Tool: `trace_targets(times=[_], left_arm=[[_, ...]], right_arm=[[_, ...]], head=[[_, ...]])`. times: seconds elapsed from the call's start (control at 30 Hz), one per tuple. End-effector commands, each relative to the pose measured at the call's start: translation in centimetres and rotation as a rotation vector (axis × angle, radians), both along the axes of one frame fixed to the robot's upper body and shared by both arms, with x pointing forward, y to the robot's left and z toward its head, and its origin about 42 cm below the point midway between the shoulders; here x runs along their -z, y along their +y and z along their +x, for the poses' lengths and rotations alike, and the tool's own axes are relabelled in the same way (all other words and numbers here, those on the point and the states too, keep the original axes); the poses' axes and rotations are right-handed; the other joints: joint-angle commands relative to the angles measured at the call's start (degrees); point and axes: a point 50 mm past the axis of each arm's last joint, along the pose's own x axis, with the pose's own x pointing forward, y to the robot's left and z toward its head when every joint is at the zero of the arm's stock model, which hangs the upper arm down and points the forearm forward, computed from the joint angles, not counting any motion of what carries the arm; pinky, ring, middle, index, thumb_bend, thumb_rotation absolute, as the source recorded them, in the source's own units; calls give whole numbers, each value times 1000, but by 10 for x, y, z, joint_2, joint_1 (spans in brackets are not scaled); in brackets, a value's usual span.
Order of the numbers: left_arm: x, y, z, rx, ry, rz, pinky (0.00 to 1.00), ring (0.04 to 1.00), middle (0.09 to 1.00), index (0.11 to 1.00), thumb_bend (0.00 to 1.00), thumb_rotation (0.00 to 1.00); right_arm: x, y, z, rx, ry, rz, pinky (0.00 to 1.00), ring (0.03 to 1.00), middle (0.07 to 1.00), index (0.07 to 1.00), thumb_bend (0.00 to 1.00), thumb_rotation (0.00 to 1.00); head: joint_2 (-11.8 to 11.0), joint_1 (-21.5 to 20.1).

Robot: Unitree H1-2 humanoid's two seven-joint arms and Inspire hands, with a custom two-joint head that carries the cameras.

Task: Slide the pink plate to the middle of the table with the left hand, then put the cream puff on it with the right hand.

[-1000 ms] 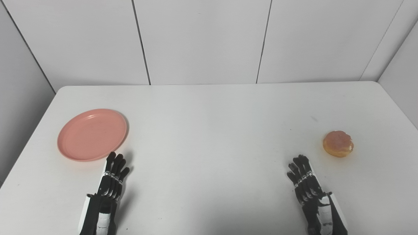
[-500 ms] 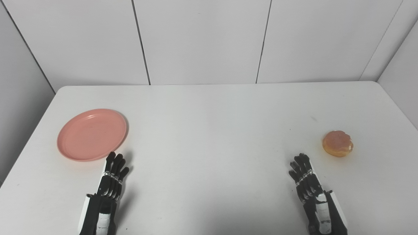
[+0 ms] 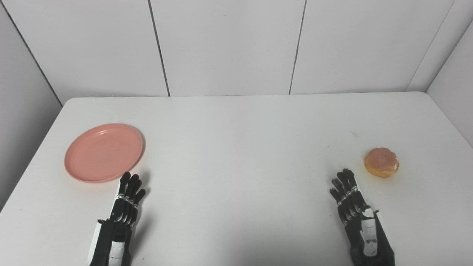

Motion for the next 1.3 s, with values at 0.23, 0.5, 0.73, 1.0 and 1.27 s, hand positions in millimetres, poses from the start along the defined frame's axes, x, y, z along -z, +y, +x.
trace_targets(times=[0.23,0.5,0.73,1.0,1.27], left_arm=[[41,-8,-36,29,208,1,970,994,1000,1000,990,912],[39,-6,-39,35,216,-5,977,1000,1000,1000,1000,897],[40,-7,-37,34,222,-1,976,1000,1000,1000,1000,893],[41,-10,-35,34,219,-10,975,999,1000,1000,998,899],[40,-12,-36,31,215,-10,979,1000,1000,1000,1000,907]], right_arm=[[-8,-11,0,-4,4,-19,1000,1000,1000,1000,854,962],[15,-6,6,5,53,-38,1000,1000,1000,991,875,956],[32,-8,8,8,82,-60,1000,1000,1000,994,885,951],[39,-9,10,-1,84,-75,1000,1000,1000,989,877,934],[39,-10,8,-6,90,-84,1000,1000,1000,988,889,941]], head=[[-2,7],[3,8],[1,7],[-2,11],[3,21]])
